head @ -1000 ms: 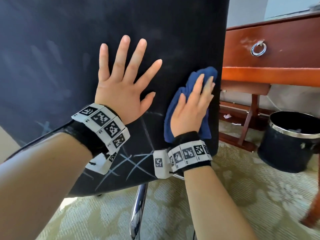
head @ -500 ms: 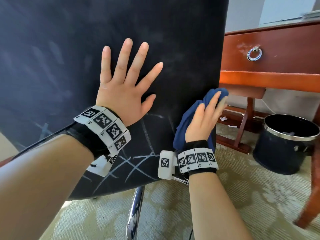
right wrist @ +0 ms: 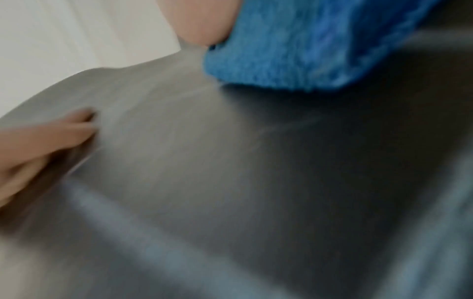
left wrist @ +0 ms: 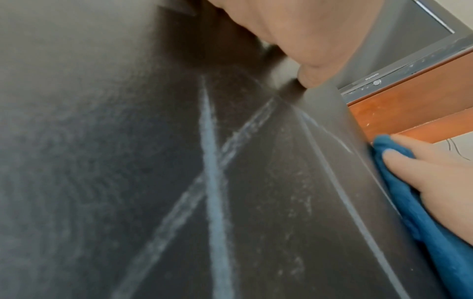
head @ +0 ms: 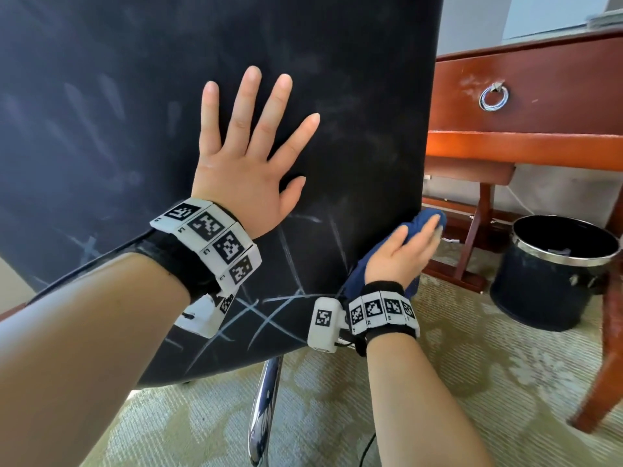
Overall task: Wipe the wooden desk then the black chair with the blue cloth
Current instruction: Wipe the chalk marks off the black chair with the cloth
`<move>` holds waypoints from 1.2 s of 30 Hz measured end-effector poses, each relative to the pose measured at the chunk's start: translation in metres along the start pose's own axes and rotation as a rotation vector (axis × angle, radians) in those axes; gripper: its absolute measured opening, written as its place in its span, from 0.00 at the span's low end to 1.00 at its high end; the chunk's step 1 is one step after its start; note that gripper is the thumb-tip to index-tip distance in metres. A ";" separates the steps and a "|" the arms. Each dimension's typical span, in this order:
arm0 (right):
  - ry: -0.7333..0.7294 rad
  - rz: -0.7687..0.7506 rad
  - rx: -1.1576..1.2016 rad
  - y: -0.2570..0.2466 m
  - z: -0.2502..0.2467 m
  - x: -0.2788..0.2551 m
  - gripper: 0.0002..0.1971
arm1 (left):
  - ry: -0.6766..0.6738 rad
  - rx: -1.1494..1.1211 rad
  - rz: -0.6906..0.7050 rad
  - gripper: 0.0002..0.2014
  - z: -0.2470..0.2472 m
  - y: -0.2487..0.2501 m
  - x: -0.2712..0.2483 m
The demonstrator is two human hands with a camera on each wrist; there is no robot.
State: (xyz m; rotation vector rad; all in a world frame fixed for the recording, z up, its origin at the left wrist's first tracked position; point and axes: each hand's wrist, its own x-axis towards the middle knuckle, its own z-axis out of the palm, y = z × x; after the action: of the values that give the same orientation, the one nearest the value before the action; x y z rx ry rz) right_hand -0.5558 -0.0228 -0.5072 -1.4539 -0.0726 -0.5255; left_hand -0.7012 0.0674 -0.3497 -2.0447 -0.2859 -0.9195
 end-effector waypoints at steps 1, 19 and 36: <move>-0.015 -0.071 0.002 -0.010 0.005 -0.002 0.28 | -0.006 -0.005 -0.002 0.32 0.000 0.001 0.001; -0.020 0.090 0.021 -0.011 0.007 -0.018 0.26 | -0.168 0.012 0.047 0.34 -0.011 0.008 0.005; -0.046 0.249 -0.065 0.016 0.004 -0.028 0.27 | -0.311 0.023 0.136 0.40 -0.003 0.019 -0.026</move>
State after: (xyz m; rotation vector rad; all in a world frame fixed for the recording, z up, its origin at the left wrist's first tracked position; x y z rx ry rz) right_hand -0.5731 -0.0101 -0.5313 -1.5133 0.0895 -0.2933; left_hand -0.7118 0.0569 -0.3787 -2.1546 -0.3171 -0.5126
